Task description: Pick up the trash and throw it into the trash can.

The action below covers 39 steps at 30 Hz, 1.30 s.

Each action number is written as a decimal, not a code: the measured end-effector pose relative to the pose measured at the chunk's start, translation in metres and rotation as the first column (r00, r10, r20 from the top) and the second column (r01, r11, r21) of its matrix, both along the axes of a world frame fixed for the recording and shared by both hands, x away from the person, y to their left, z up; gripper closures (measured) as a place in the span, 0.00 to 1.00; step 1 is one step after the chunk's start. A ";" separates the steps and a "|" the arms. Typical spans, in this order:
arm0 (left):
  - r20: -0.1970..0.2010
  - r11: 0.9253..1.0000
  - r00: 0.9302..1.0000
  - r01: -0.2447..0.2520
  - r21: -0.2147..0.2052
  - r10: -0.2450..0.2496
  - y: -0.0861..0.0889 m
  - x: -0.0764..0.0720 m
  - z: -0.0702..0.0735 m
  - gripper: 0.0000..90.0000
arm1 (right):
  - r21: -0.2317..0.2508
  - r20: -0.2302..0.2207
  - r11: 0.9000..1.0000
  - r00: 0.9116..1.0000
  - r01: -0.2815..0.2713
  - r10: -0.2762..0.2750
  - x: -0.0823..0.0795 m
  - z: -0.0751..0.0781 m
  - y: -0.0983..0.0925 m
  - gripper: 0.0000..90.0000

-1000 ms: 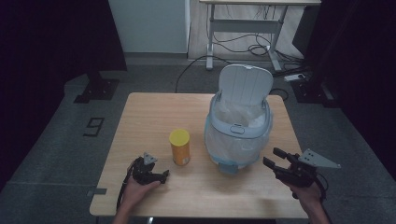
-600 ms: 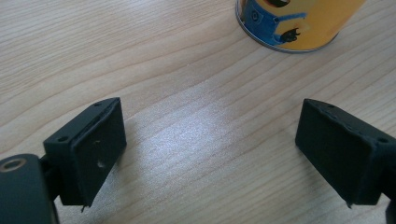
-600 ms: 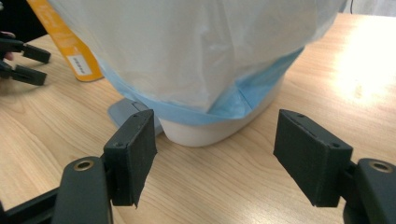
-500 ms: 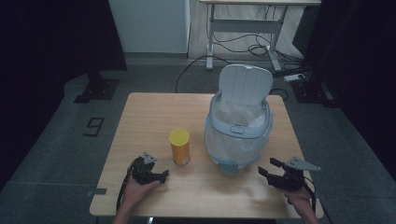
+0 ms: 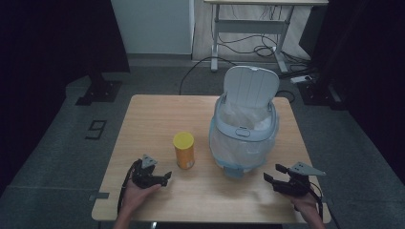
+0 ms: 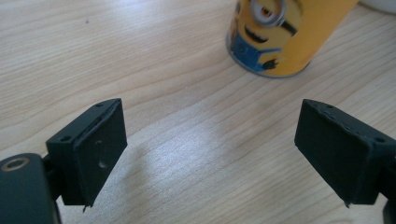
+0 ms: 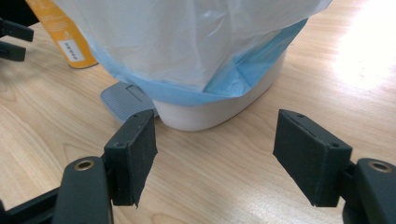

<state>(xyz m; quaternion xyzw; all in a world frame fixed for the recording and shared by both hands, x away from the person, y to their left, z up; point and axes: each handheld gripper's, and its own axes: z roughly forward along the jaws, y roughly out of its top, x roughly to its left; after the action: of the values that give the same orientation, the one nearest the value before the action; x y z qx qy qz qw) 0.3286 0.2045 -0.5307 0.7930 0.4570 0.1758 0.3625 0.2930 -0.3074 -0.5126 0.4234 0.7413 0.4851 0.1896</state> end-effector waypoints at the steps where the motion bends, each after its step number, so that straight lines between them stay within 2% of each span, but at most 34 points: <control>1: 0.003 1.000 1.000 0.005 -0.011 -0.005 0.000 0.000 0.001 0.10 | -0.001 -0.003 1.000 1.000 -0.001 0.001 0.000 0.000 0.001 0.32; 6: 0.017 0.998 1.000 0.027 -0.049 -0.027 -0.002 -0.002 0.005 0.10 | -0.018 -0.009 1.000 1.000 -0.009 0.009 -0.001 -0.002 0.003 0.32; 7: 0.024 0.997 0.999 0.048 -0.059 -0.046 -0.004 -0.003 0.007 0.09 | -0.023 -0.012 1.000 1.000 -0.007 0.007 0.000 -0.003 0.003 0.32; 11: 0.035 0.991 0.997 0.078 -0.113 -0.075 -0.007 -0.003 0.011 0.08 | -0.035 -0.024 0.999 1.000 -0.006 0.005 0.001 -0.005 0.005 0.32; 12: 0.038 0.988 0.996 0.079 -0.129 -0.075 -0.008 -0.003 0.012 0.08 | -0.038 -0.026 0.999 1.000 -0.006 0.005 0.001 -0.005 0.005 0.32; 17: 0.051 0.983 0.996 0.084 -0.161 -0.077 -0.011 0.000 0.016 0.09 | -0.042 -0.028 0.999 1.000 -0.011 0.010 0.000 -0.005 0.007 0.32; 20: 0.052 0.977 0.995 0.089 -0.194 -0.080 -0.014 0.005 0.020 0.09 | -0.038 -0.026 0.999 1.000 -0.014 0.013 0.000 -0.004 0.008 0.32; 25: 0.043 0.977 0.995 0.096 -0.188 -0.089 -0.021 0.012 0.021 0.10 | -0.037 -0.029 0.999 1.000 -0.011 0.010 0.001 -0.005 0.006 0.32; 31: 0.027 0.981 0.994 0.111 -0.162 -0.108 -0.032 0.017 0.018 0.11 | -0.037 -0.029 0.999 1.000 -0.009 0.008 0.001 -0.005 0.006 0.32; 32: 0.027 0.983 0.994 0.109 -0.146 -0.106 -0.036 0.022 0.018 0.11 | -0.038 -0.031 0.999 0.999 -0.010 0.008 0.001 -0.005 0.006 0.32; 39: 0.019 0.983 0.994 0.108 -0.146 -0.107 -0.046 0.036 0.016 0.11 | -0.047 -0.030 0.999 0.999 -0.013 0.012 0.001 -0.006 0.007 0.32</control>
<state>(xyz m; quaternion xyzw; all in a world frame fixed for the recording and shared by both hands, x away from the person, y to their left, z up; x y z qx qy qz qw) 0.3642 0.1584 -0.5147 0.7866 0.4232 0.1263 0.4315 0.2937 -0.3005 -0.5183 0.4212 0.7579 0.4624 0.1854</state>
